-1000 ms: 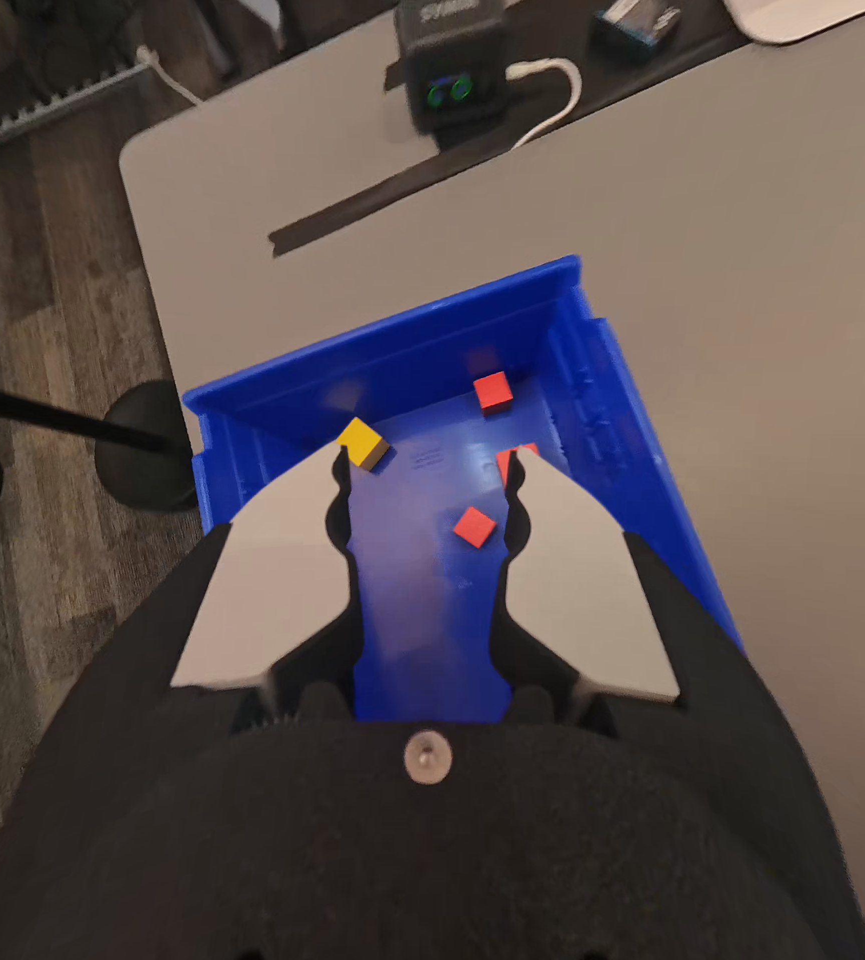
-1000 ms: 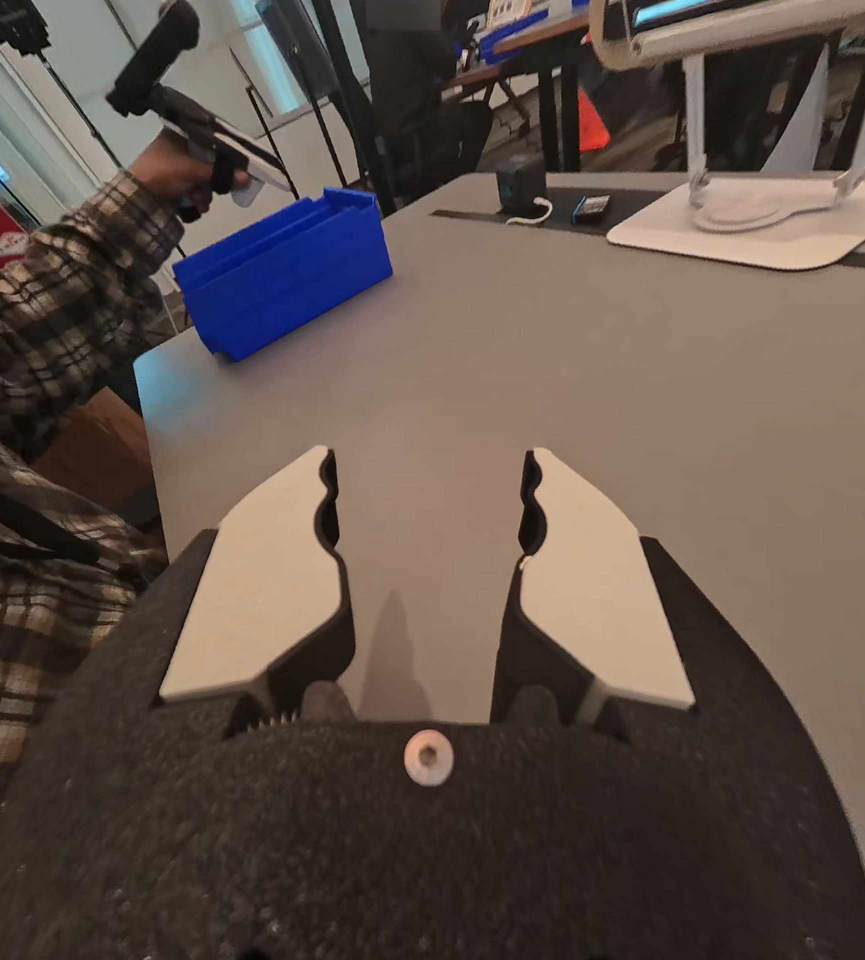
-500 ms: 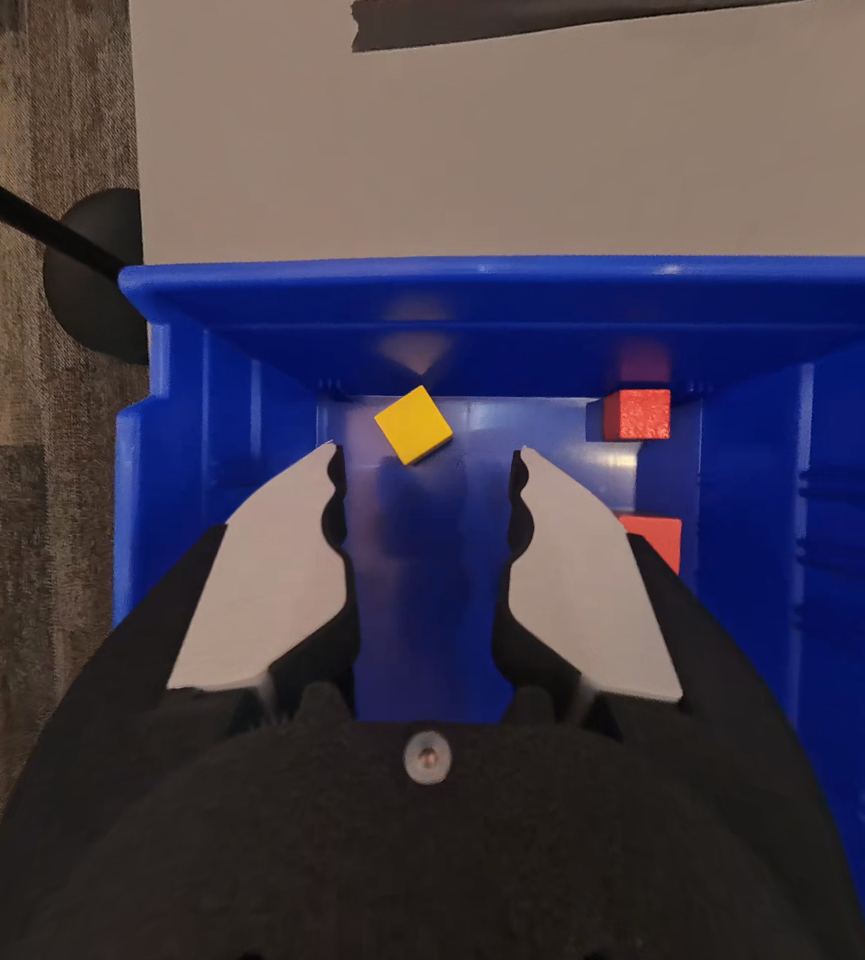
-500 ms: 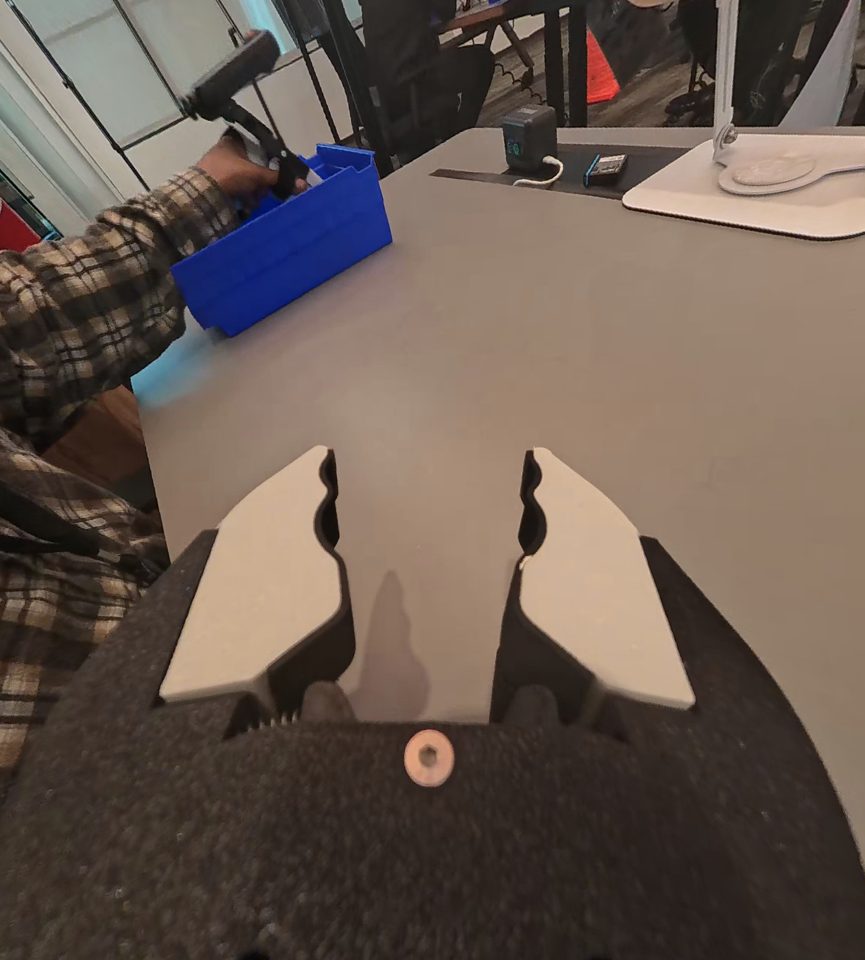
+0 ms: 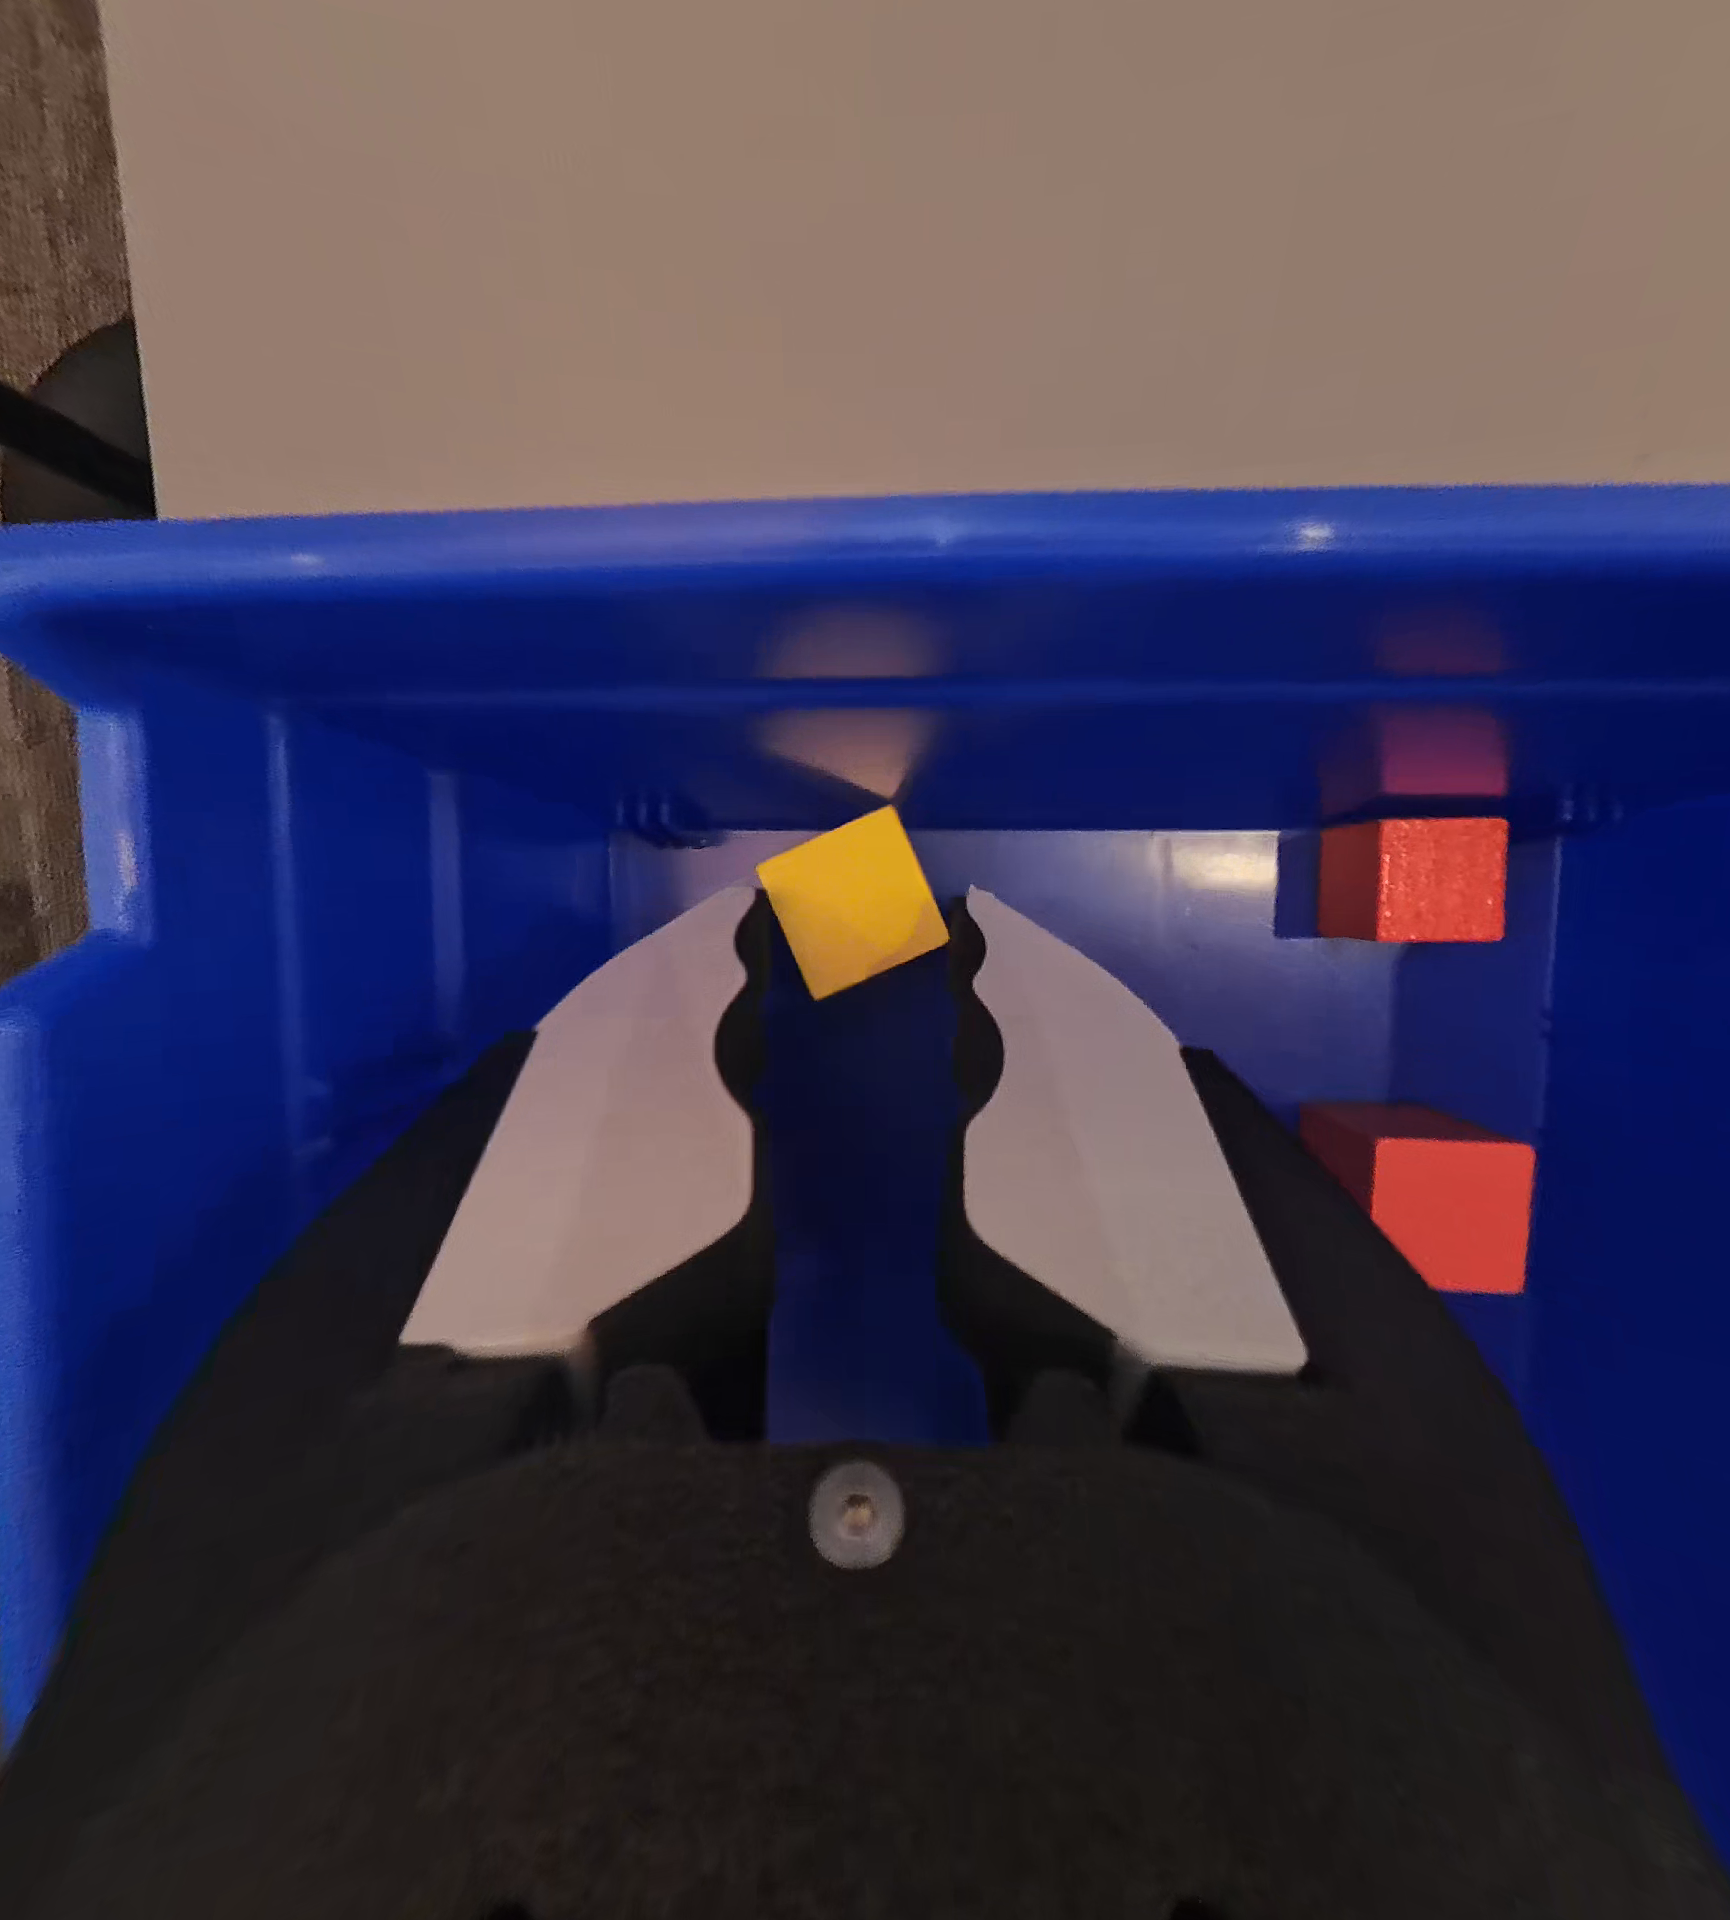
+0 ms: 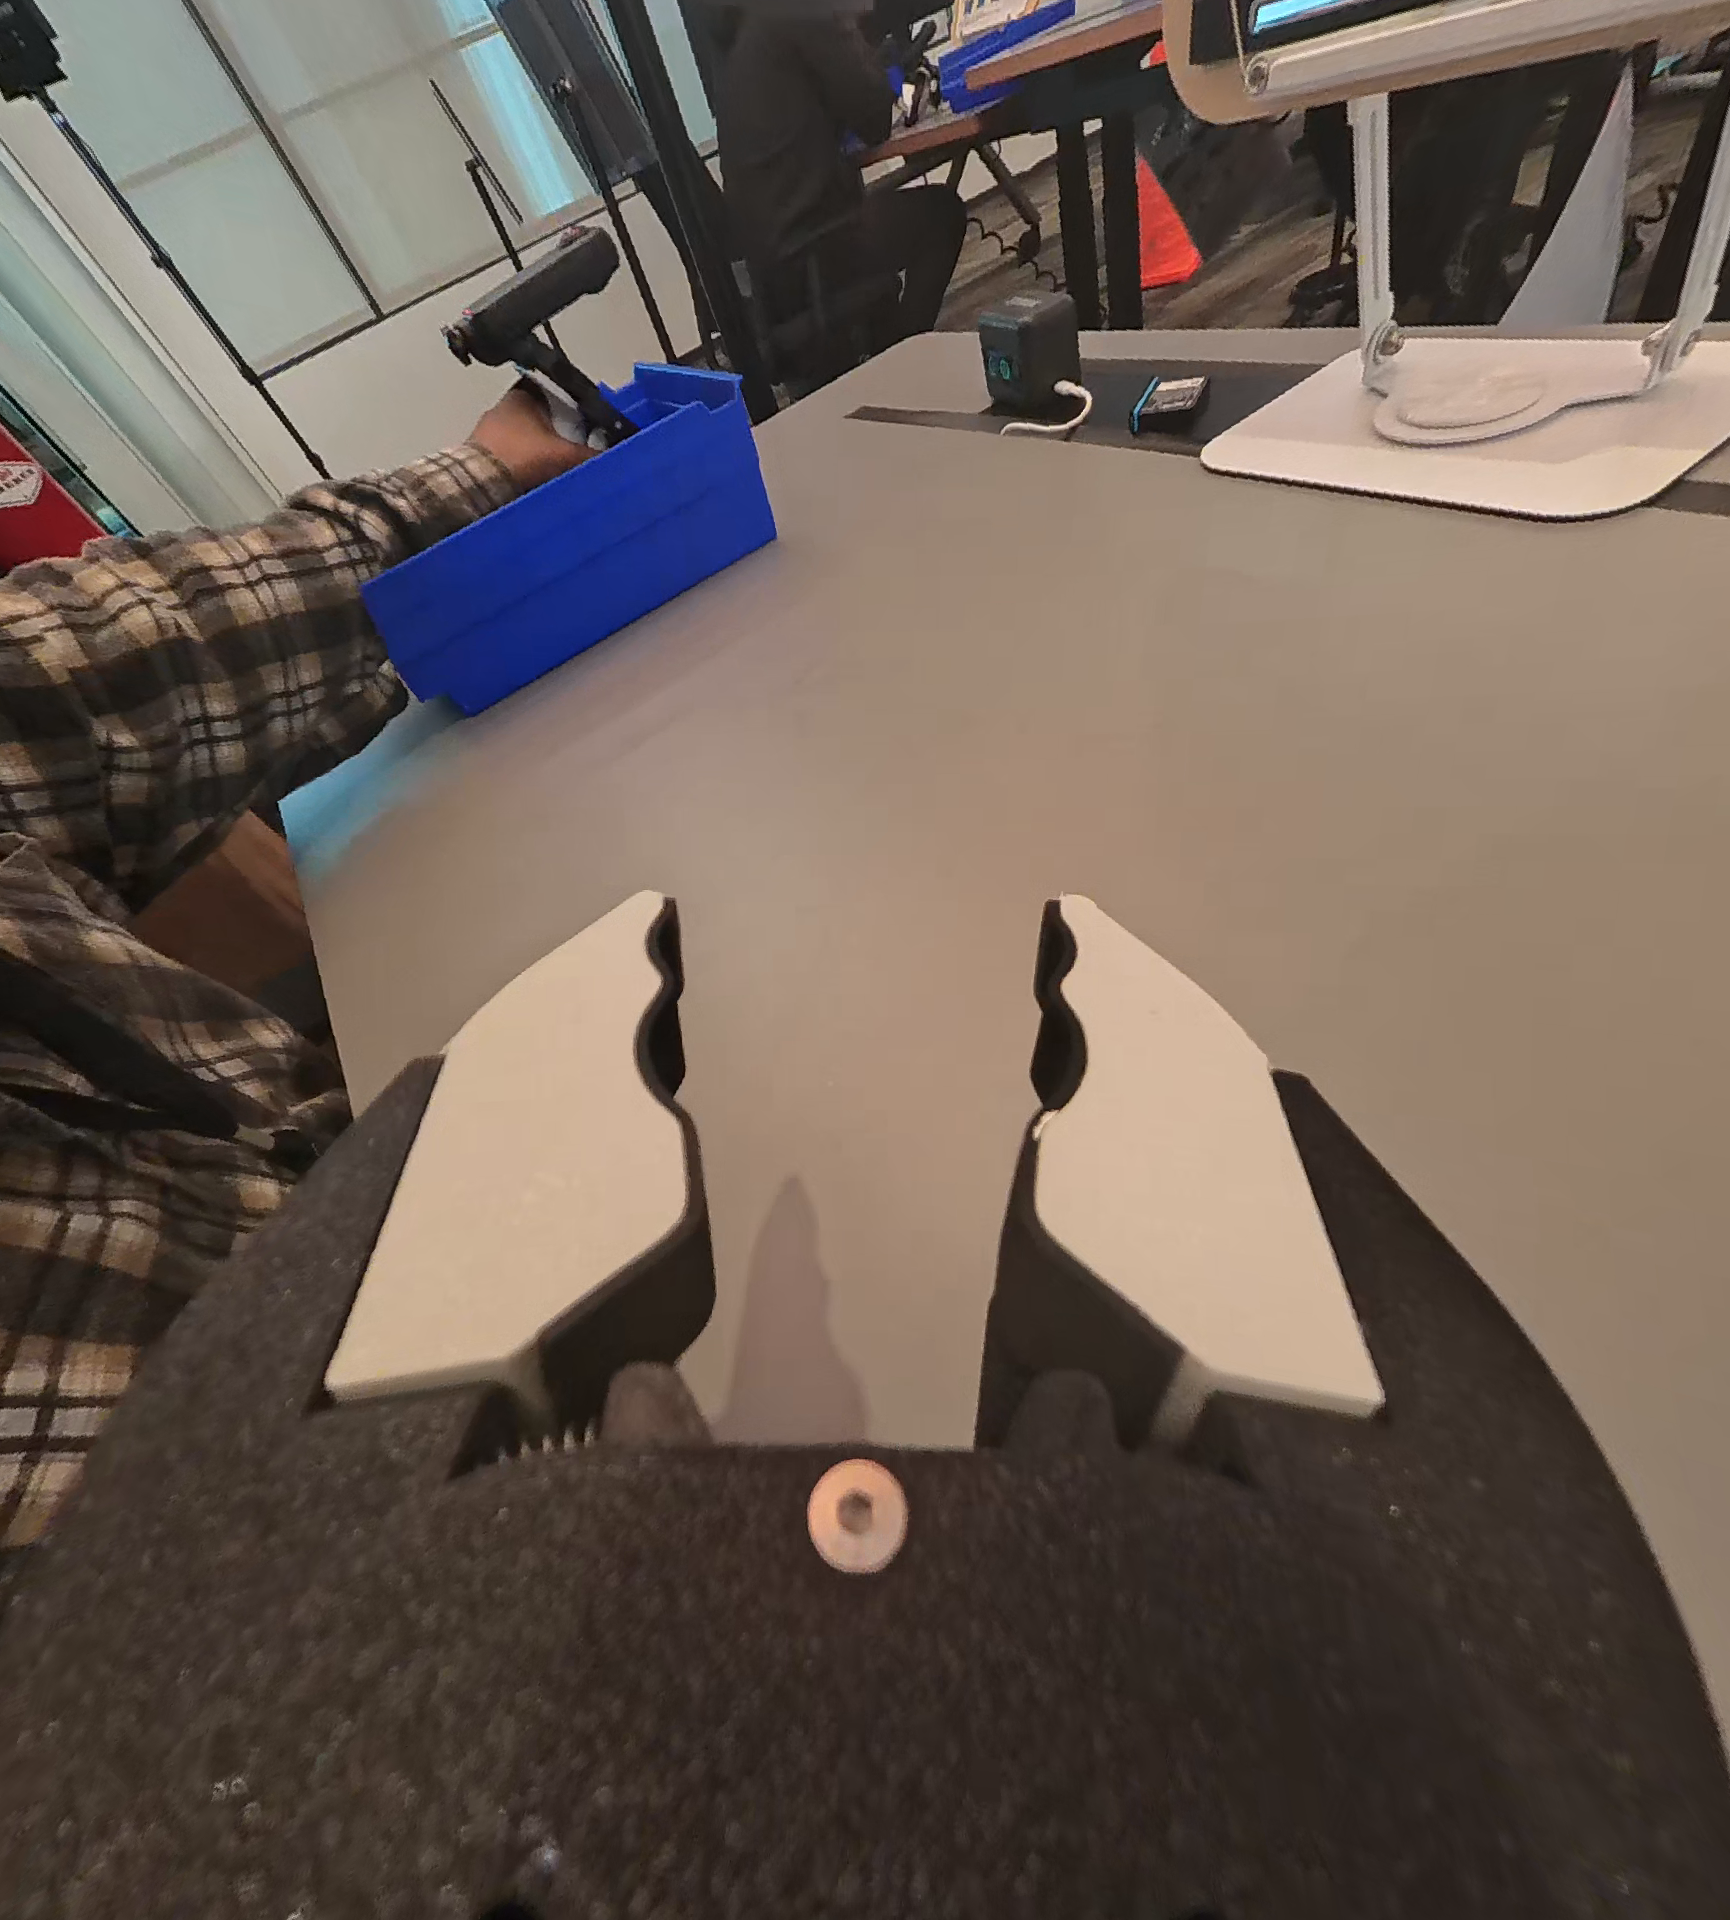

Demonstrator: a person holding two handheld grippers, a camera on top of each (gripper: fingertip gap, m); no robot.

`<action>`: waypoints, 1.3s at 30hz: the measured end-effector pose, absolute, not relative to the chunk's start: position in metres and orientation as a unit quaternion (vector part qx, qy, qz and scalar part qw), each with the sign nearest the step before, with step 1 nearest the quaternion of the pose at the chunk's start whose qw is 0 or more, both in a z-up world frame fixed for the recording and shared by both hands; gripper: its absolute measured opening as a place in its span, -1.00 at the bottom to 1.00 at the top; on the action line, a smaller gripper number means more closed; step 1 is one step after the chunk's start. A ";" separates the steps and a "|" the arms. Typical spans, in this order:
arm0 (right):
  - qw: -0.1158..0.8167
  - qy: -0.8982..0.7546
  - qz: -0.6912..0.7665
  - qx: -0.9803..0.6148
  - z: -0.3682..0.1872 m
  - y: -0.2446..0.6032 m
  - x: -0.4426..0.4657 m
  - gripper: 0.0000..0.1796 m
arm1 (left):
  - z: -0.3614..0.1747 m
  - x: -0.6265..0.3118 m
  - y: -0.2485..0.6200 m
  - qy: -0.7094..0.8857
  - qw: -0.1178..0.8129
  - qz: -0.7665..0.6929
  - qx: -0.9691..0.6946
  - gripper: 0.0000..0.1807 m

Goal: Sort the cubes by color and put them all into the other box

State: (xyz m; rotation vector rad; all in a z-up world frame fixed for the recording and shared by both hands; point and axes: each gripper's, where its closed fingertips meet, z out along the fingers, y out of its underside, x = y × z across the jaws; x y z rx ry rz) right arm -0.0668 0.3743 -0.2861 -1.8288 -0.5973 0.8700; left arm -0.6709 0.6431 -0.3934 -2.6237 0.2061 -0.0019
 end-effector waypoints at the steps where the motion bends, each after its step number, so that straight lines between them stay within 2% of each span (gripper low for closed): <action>1: 0.493 -0.245 0.360 -0.753 -0.286 0.373 -0.066 -0.28 | -0.390 -0.667 0.642 0.086 0.258 -0.016 -0.962 -0.64; 4: 0.494 -0.240 0.365 -0.752 -0.286 0.372 -0.063 -0.29 | -0.363 -0.664 0.635 0.117 0.298 -0.029 -0.947 -0.65; 8: 0.487 -0.234 0.386 -0.748 -0.282 0.376 -0.067 -0.29 | -0.288 -0.639 0.616 0.197 0.379 -0.024 -0.904 -0.66; 12: 0.459 -0.219 0.453 -0.732 -0.264 0.389 -0.084 -0.24 | -0.205 -0.547 0.581 0.327 0.441 -0.017 -0.836 -0.67; 15: 0.436 -0.210 0.499 -0.719 -0.241 0.409 -0.102 -0.25 | -0.177 -0.455 0.550 0.421 0.453 -0.016 -0.786 -0.67; 19: 0.384 -0.215 0.546 -0.713 -0.212 0.432 -0.129 -0.23 | -0.178 -0.329 0.504 0.529 0.454 -0.064 -0.714 -0.67; 23: 0.286 -0.201 0.597 -0.722 -0.200 0.442 -0.144 -0.26 | -0.191 -0.237 0.470 0.604 0.465 -0.081 -0.642 -0.67; 28: 0.192 -0.173 0.622 -0.739 -0.208 0.439 -0.145 -0.27 | -0.205 -0.177 0.444 0.649 0.451 -0.119 -0.601 -0.67; 34: 0.153 -0.170 0.629 -0.743 -0.215 0.430 -0.146 -0.34 | -0.214 -0.139 0.429 0.675 0.436 -0.147 -0.577 -0.67; 35: 0.150 -0.170 0.630 -0.742 -0.216 0.430 -0.146 -0.38 | -0.215 -0.133 0.428 0.677 0.435 -0.150 -0.574 -0.67; 37: 0.135 -0.169 0.651 -0.728 -0.213 0.425 -0.145 -0.64 | -0.216 -0.125 0.427 0.678 0.438 -0.154 -0.569 -0.67; 39: 0.130 -0.161 0.654 -0.727 -0.215 0.426 -0.140 -0.68 | -0.216 -0.117 0.425 0.675 0.431 -0.170 -0.575 -0.67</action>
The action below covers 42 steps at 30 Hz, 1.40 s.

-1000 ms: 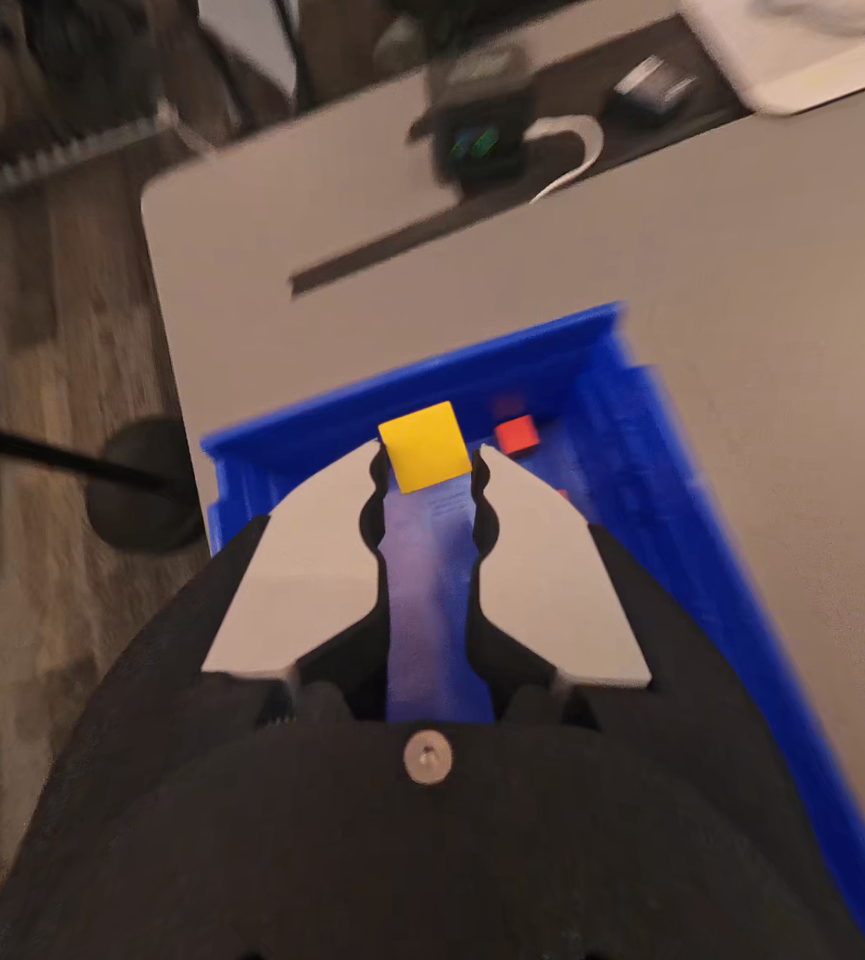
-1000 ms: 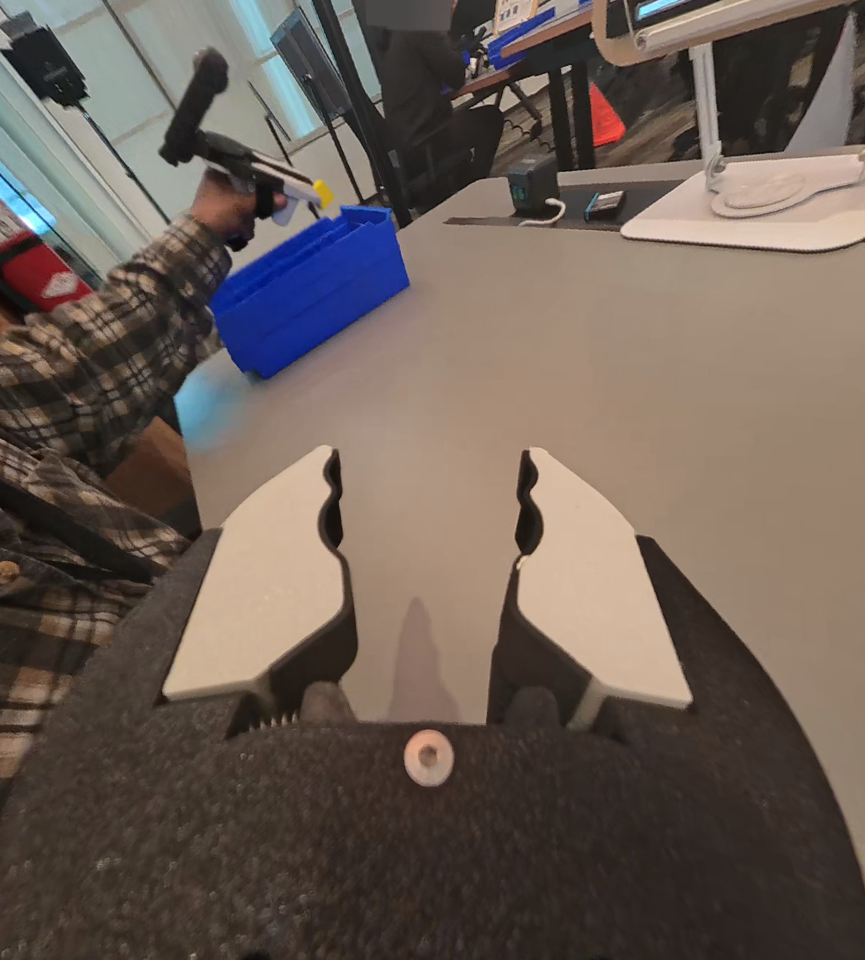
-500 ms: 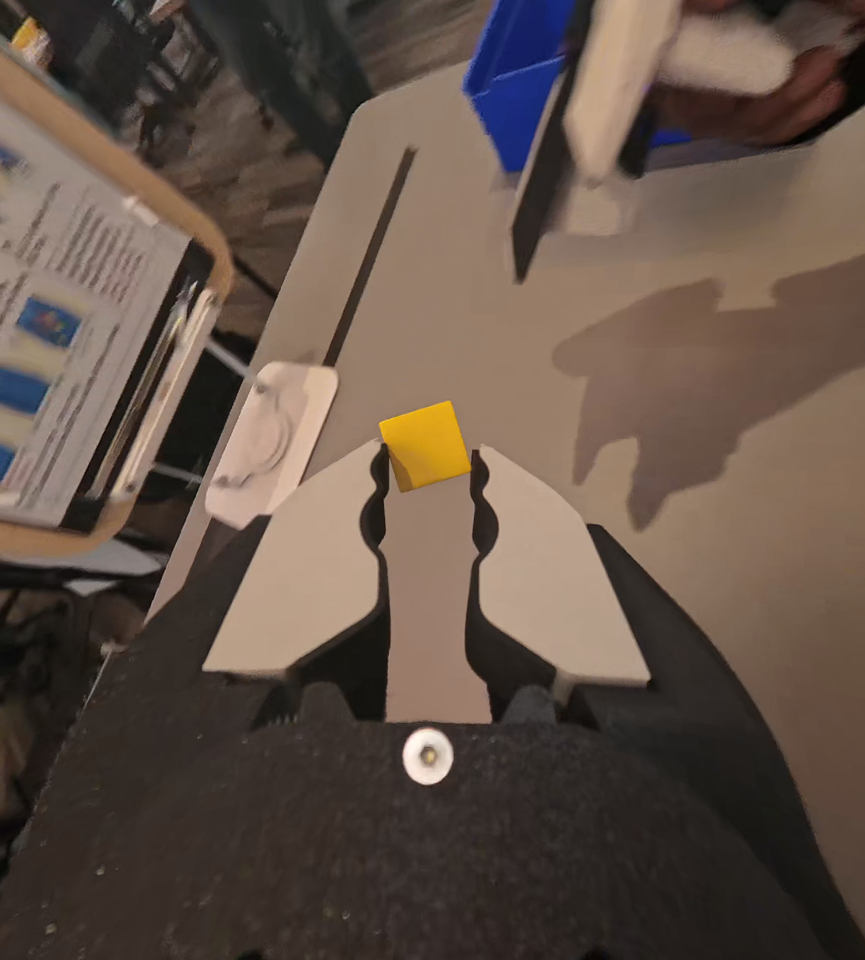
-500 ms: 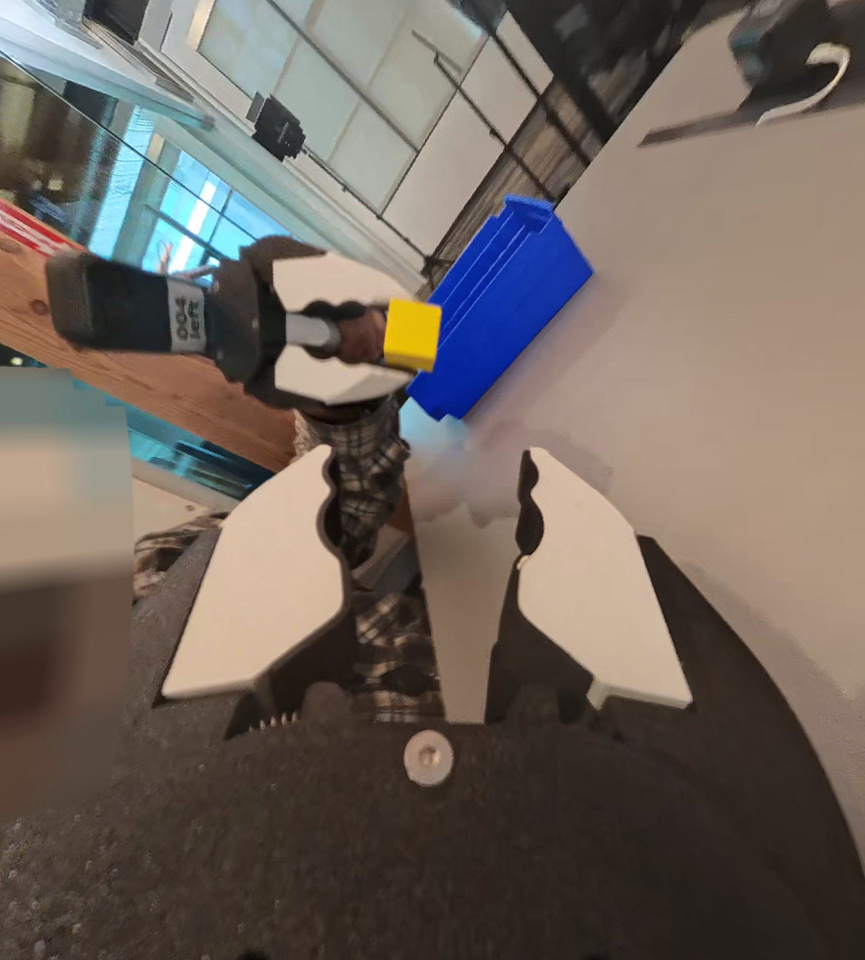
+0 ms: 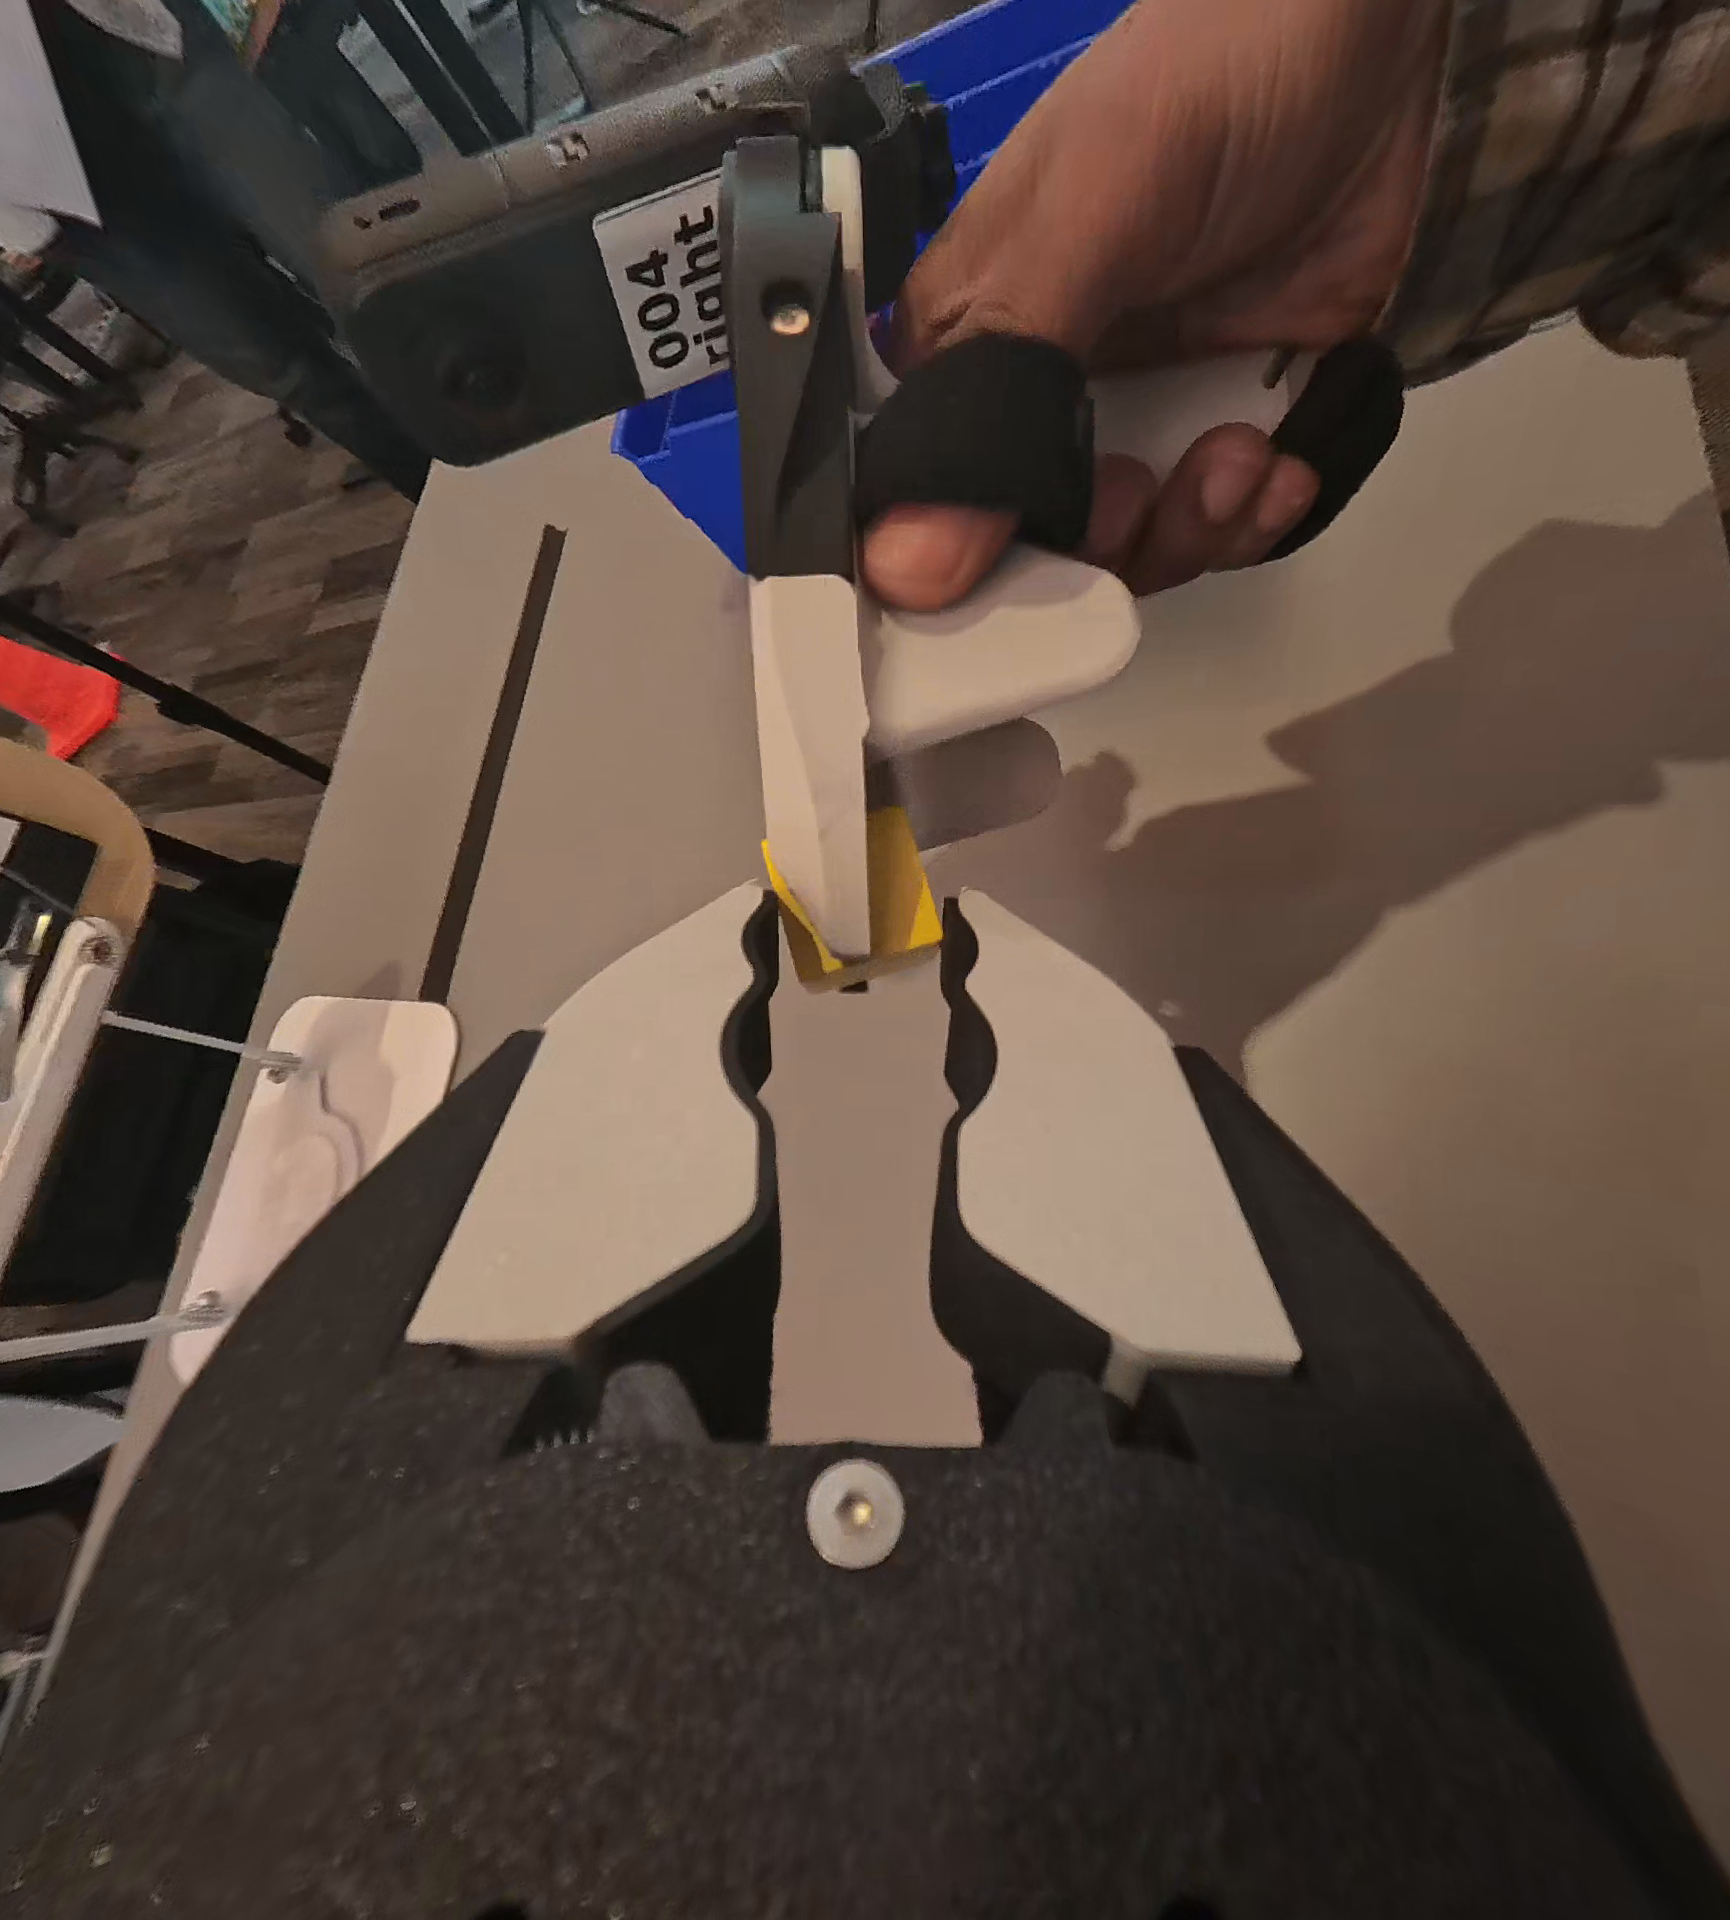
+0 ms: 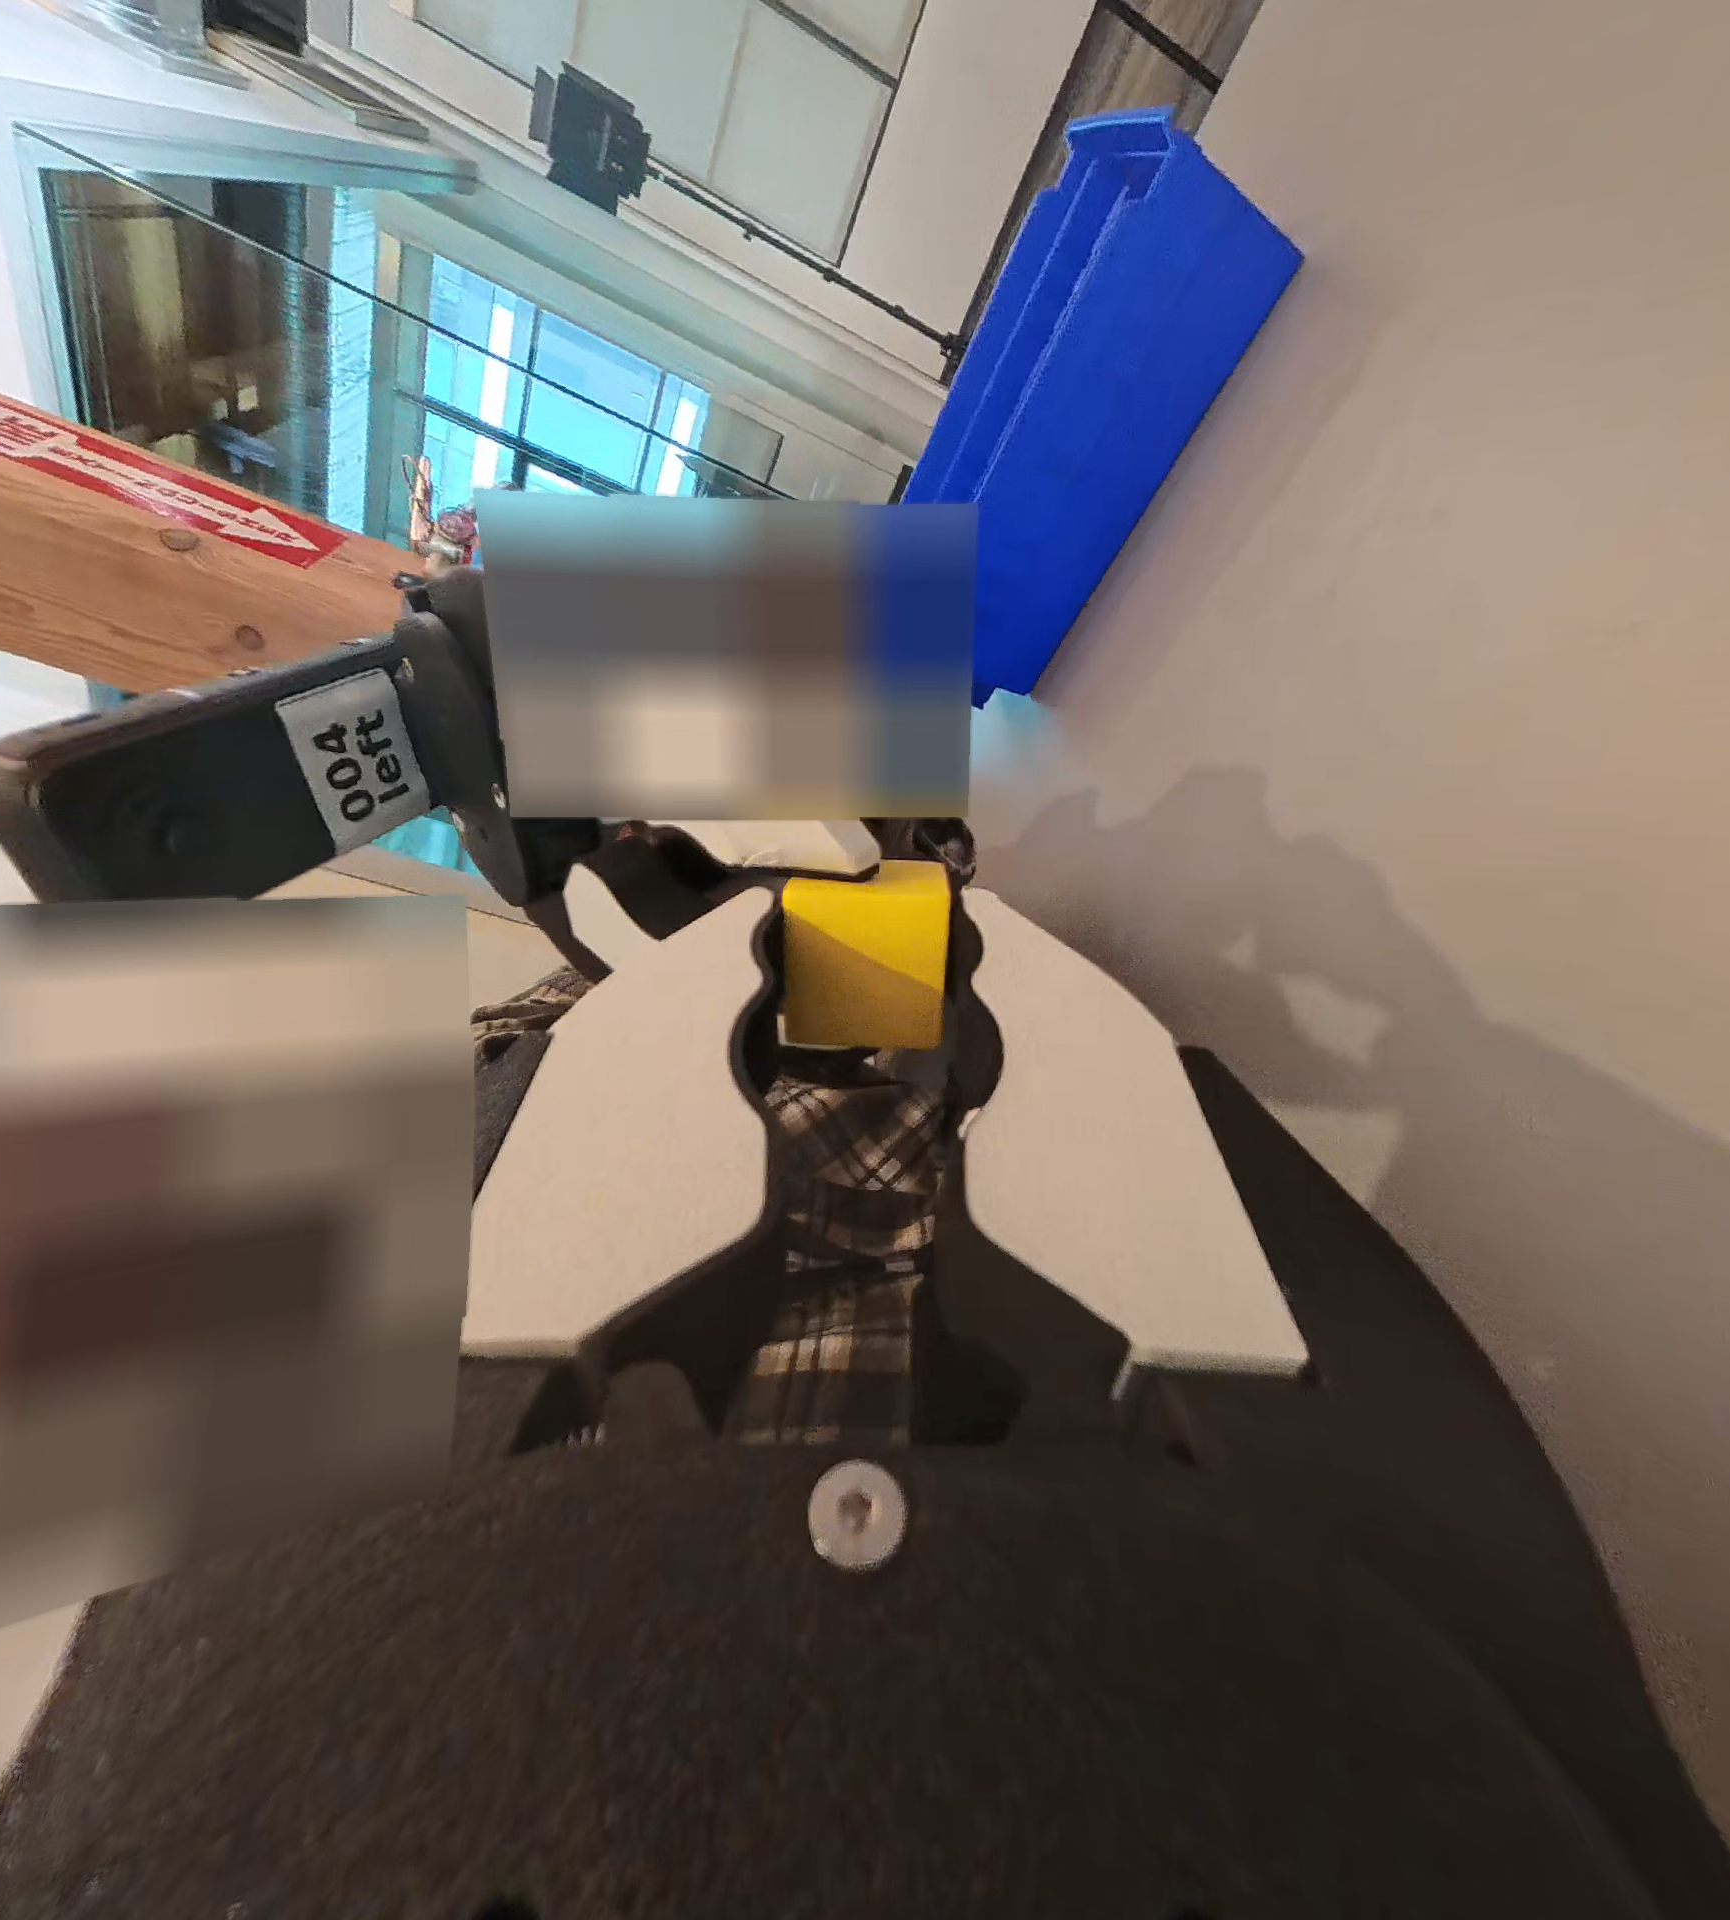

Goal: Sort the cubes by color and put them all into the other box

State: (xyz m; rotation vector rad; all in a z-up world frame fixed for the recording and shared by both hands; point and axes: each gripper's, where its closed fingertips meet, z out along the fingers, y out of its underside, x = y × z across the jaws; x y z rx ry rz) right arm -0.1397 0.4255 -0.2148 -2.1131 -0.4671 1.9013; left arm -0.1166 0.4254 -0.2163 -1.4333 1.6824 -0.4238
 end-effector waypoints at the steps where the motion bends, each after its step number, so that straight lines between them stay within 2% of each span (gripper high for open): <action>1: 0.129 -0.157 0.657 -0.726 -0.215 0.425 -0.136 -0.68 | -0.216 -0.113 0.425 0.672 0.428 -0.180 -0.577 -0.67; 3: 0.134 -0.155 0.649 -0.733 -0.217 0.426 -0.125 -0.68 | -0.215 -0.105 0.423 0.663 0.425 -0.203 -0.581 -0.66; 9: 0.205 -0.172 0.565 -0.780 -0.219 0.434 -0.044 -0.68 | -0.219 -0.103 0.417 0.632 0.383 -0.270 -0.617 -0.19; 11: 0.239 -0.196 0.504 -0.806 -0.219 0.438 0.001 -0.68 | -0.221 -0.110 0.411 0.625 0.361 -0.298 -0.625 -0.12; 16: 0.259 -0.297 0.299 -0.869 -0.244 0.444 0.118 -0.68 | -0.223 -0.127 0.403 0.617 0.315 -0.339 -0.637 -0.17; 22: 0.181 -0.485 0.151 -0.842 -0.296 0.427 0.198 -0.68 | -0.216 -0.136 0.397 0.614 0.291 -0.334 -0.653 -0.20; 29: 0.091 -0.608 0.112 -0.781 -0.355 0.404 0.211 -0.68 | -0.203 -0.143 0.400 0.613 0.304 -0.295 -0.667 -0.23; 42: 0.031 -0.628 0.088 -0.773 -0.413 0.407 0.200 -0.65 | -0.205 -0.146 0.403 0.612 0.302 -0.280 -0.675 -0.25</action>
